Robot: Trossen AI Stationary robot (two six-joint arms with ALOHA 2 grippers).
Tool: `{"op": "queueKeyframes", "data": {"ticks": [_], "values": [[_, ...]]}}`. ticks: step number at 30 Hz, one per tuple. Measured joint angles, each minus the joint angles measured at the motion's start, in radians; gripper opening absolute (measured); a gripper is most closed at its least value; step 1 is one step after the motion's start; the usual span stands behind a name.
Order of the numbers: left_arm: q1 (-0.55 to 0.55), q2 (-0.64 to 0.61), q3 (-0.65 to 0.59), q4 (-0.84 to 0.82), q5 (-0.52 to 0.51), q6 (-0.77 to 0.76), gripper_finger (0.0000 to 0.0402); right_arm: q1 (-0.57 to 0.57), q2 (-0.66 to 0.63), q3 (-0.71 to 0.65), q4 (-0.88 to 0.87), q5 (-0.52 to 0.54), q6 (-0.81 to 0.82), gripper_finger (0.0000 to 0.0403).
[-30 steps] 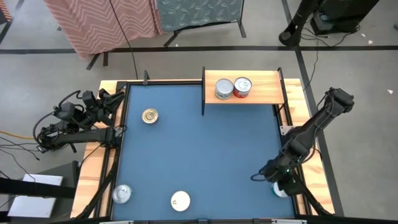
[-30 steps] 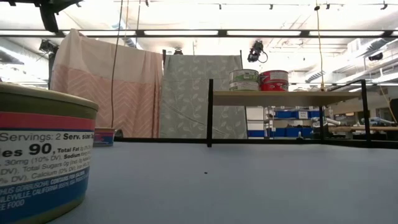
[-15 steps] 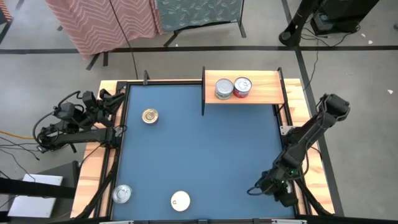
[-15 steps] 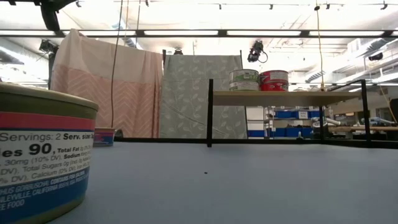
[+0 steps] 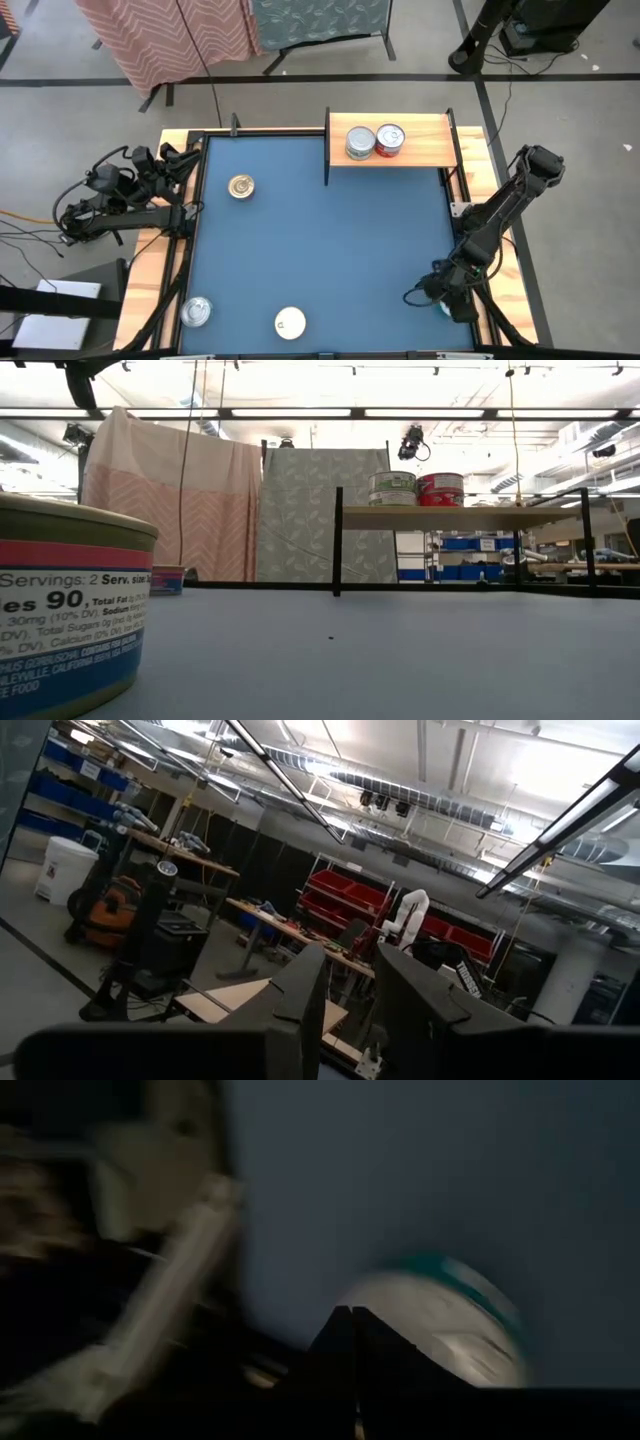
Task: Stack canned seafood by type on shelf
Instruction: Put the right green-blue tuna can on the shelf
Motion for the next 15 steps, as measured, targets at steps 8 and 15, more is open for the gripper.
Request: {"op": "queueKeyframes", "data": {"ticks": [8,15], "values": [[0.000,0.000,0.000,0.002,0.000,0.000,0.0095,0.019,-0.002,0.027,-0.173,0.138,-0.084,0.0002],[0.000,0.000,0.000,0.016,0.001,0.007,0.0095,0.018,0.011,0.027,-0.177,0.198,-0.108,0.0002]]}}
